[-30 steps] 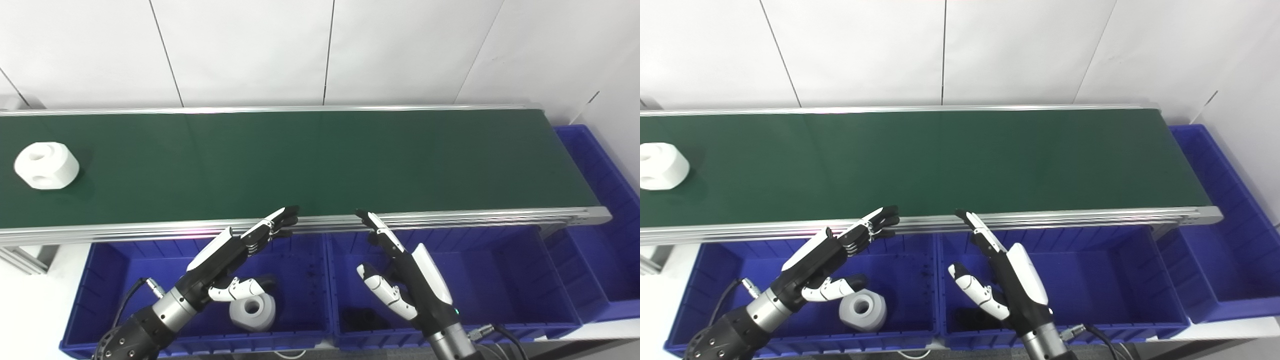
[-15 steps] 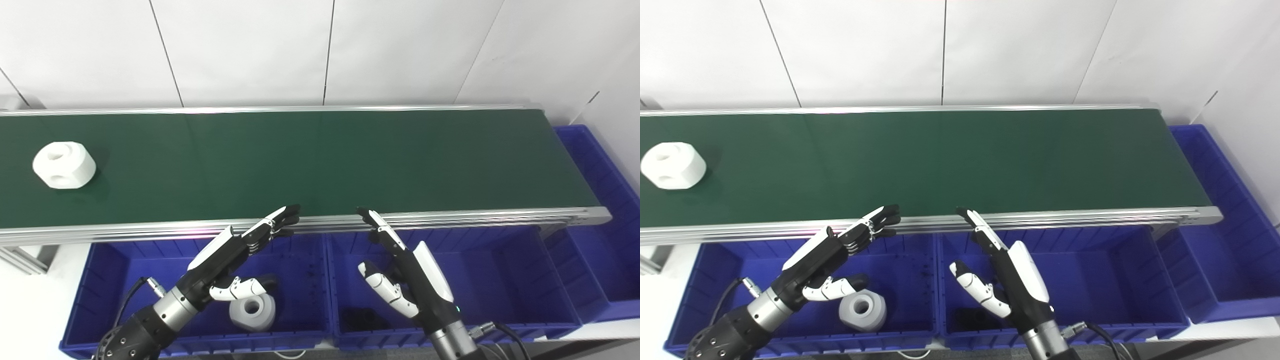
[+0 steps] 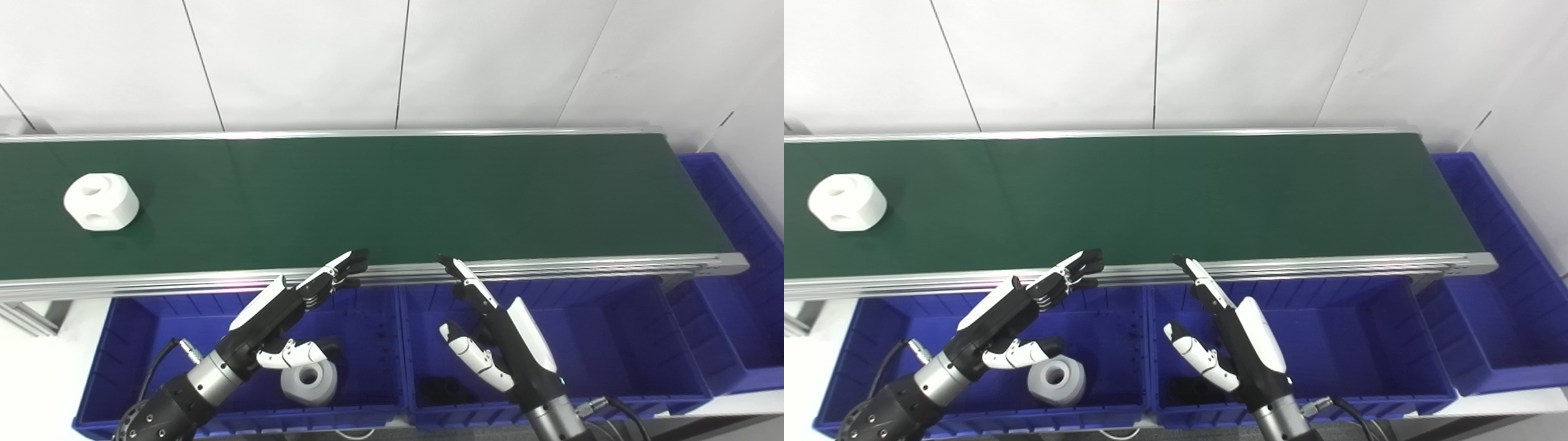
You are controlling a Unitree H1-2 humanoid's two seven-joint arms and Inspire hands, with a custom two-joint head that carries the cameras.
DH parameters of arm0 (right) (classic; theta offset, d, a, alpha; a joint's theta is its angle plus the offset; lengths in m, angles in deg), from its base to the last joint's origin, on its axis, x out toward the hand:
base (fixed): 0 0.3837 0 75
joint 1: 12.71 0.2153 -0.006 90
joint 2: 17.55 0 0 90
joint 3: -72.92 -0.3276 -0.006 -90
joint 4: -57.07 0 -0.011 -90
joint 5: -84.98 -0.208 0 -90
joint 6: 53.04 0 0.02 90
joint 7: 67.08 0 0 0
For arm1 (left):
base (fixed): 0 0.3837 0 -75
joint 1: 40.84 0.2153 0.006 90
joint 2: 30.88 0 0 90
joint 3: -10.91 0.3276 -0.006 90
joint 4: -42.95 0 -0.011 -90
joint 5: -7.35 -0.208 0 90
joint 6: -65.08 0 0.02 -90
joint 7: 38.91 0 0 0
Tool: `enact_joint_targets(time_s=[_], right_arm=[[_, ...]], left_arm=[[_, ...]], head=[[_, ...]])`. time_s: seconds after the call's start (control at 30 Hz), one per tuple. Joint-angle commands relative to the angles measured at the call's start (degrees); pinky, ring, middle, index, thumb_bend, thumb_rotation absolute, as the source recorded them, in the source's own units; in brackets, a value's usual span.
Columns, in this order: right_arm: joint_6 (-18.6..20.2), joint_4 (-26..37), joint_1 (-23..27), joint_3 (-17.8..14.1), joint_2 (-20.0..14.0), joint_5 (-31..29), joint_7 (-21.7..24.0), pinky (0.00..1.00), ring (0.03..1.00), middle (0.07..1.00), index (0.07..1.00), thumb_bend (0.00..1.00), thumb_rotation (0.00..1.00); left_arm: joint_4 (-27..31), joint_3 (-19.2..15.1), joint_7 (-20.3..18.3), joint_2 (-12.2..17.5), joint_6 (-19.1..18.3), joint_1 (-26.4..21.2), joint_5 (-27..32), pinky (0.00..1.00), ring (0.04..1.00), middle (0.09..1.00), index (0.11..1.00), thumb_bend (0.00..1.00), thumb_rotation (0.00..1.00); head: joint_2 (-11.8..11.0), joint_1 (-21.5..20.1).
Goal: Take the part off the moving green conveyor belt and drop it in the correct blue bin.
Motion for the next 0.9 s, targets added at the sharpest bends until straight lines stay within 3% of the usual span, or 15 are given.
enact_joint_targets(time_s=[0.0, 0.2, 0.27, 0.4, 0.47, 0.5, 0.53, 0.57, 0.6, 0.73, 0.87], right_arm=[[-0.15, 1.99, 0.06, -0.09, 0.29, -0.38, -0.23, 0.89, 0.938, 0.960, 0.947, 0.40, 0.96], [-0.11, 1.90, 0.09, -0.15, 0.20, -0.63, -0.06, 0.90, 0.943, 0.963, 0.948, 0.40, 0.96], [-0.47, 1.62, 0.02, -0.32, -0.01, -1.12, -0.11, 0.90, 0.941, 0.962, 0.948, 0.39, 0.94], [-1.71, 0.65, -1.04, -0.82, -1.03, -1.65, -0.41, 0.89, 0.936, 0.960, 0.946, 0.39, 0.95], [-2.89, -0.50, -1.61, -1.02, -1.63, -1.66, -0.80, 0.90, 0.938, 0.960, 0.945, 0.38, 0.94], [-3.36, -1.01, -1.78, -1.11, -1.86, -1.75, -0.96, 0.90, 0.940, 0.961, 0.945, 0.37, 0.94], [-4.98, -2.30, -1.89, -1.26, -2.20, -2.59, -1.35, 0.91, 0.940, 0.961, 0.944, 0.37, 0.94], [-6.21, -3.29, -1.92, -1.38, -2.44, -3.22, -1.63, 0.92, 0.943, 0.960, 0.941, 0.34, 0.89], [-7.11, -4.34, -1.89, -1.58, -2.52, -3.28, -2.11, 0.92, 0.942, 0.957, 0.937, 0.34, 0.87], [-7.85, -5.77, -1.57, -1.91, -2.90, -2.30, -2.68, 0.89, 0.935, 0.951, 0.928, 0.29, 0.86], [-7.07, -5.43, -1.23, -1.90, -2.97, -1.41, -2.56, 0.86, 0.922, 0.944, 0.919, 0.25, 0.81]], left_arm=[[1.61, -0.14, 0.48, 0.17, 0.42, -0.62, 0.50, 0.90, 0.958, 0.988, 0.964, 0.40, 0.68], [1.51, -0.09, 0.51, 0.15, 0.48, -0.78, 0.14, 0.90, 0.958, 0.988, 0.965, 0.40, 0.68], [1.41, 0.01, 0.68, -0.07, 0.49, -0.76, -0.22, 0.89, 0.956, 0.987, 0.965, 0.40, 0.67], [0.00, 0.80, 1.32, -1.13, 1.88, -0.06, -2.17, 0.90, 0.958, 0.991, 0.969, 0.41, 0.69], [-1.49, 1.28, 1.94, -1.75, 3.72, 0.36, -3.73, 0.89, 0.955, 0.990, 0.971, 0.41, 0.70], [-2.15, 1.49, 2.23, -2.03, 4.44, 0.46, -4.31, 0.89, 0.954, 0.989, 0.971, 0.41, 0.70], [-3.36, 1.73, 3.04, -2.58, 5.18, 0.67, -5.82, 0.90, 0.954, 0.989, 0.971, 0.41, 0.70], [-4.24, 1.91, 3.66, -2.96, 5.65, 0.79, -6.91, 0.89, 0.946, 0.981, 0.961, 0.42, 0.69], [-5.10, 2.26, 4.15, -3.40, 6.10, 0.87, -7.61, 0.88, 0.942, 0.979, 0.957, 0.43, 0.68], [-6.44, 3.25, 5.41, -4.14, 6.51, 0.90, -8.66, 0.87, 0.934, 0.976, 0.951, 0.43, 0.67], [-7.24, 3.77, 6.23, -4.24, 6.54, 0.54, -8.81, 0.87, 0.930, 0.976, 0.949, 0.42, 0.65]], head=[[0.05, 0.09], [-0.13, 0.68], [-0.69, 2.84], [-4.92, 7.26], [-8.41, 11.26], [-8.83, 11.84], [-11.77, 14.93], [-12.08, 15.22], [-13.89, 16.26], [-16.13, 16.65], [-16.89, 16.03]])
